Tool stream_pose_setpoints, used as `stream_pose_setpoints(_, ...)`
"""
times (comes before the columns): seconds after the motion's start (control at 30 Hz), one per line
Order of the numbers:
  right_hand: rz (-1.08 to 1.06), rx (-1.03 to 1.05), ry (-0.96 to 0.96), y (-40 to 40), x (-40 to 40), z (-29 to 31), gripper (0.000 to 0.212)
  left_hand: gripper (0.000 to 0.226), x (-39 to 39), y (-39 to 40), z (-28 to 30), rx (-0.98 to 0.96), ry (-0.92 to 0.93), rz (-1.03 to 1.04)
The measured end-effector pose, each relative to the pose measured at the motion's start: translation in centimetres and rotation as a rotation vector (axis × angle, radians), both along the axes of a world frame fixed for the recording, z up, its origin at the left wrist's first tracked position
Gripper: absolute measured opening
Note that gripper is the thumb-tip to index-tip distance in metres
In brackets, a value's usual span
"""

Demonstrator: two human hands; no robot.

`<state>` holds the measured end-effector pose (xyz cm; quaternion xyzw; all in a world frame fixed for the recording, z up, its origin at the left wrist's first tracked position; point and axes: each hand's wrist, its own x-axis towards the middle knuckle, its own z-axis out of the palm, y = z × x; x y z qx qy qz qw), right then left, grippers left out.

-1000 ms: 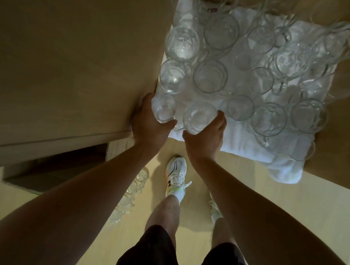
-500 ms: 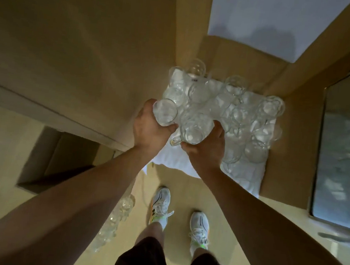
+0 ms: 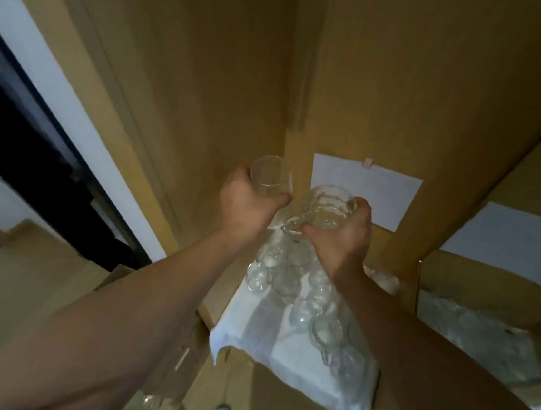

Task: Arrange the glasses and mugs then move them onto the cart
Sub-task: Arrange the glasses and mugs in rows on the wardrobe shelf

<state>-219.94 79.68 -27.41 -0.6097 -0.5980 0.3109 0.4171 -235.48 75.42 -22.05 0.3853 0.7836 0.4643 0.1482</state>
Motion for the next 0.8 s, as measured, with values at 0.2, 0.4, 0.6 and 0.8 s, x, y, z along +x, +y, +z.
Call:
stream_pose_setpoints(0.2, -0.004, 0.091, 0.072, -1.0, 0.8, 7.4, 0.119, 0.071, 0.2, -2.6, 7.3, 0.112, 0.064, -0.008)
stream_pose_setpoints(0.4, -0.026, 0.214, 0.131, -4.4, 2.0, 13.1, 0.114, 0.090, -0.1, -5.5, 12.6, 0.256, 0.080, -0.067)
stream_pose_setpoints(0.6, -0.076, 0.352, 0.272, -10.0, 2.6, 17.9, 0.116, 0.073, -0.3, -9.7, 16.8, 0.414, -0.010, -0.204)
stream_pose_setpoints(0.8, -0.180, 0.422, 0.374, -16.5, 4.1, 20.2, 0.109, 0.069, 0.6, -13.4, 18.3, 0.516, -0.140, -0.357)
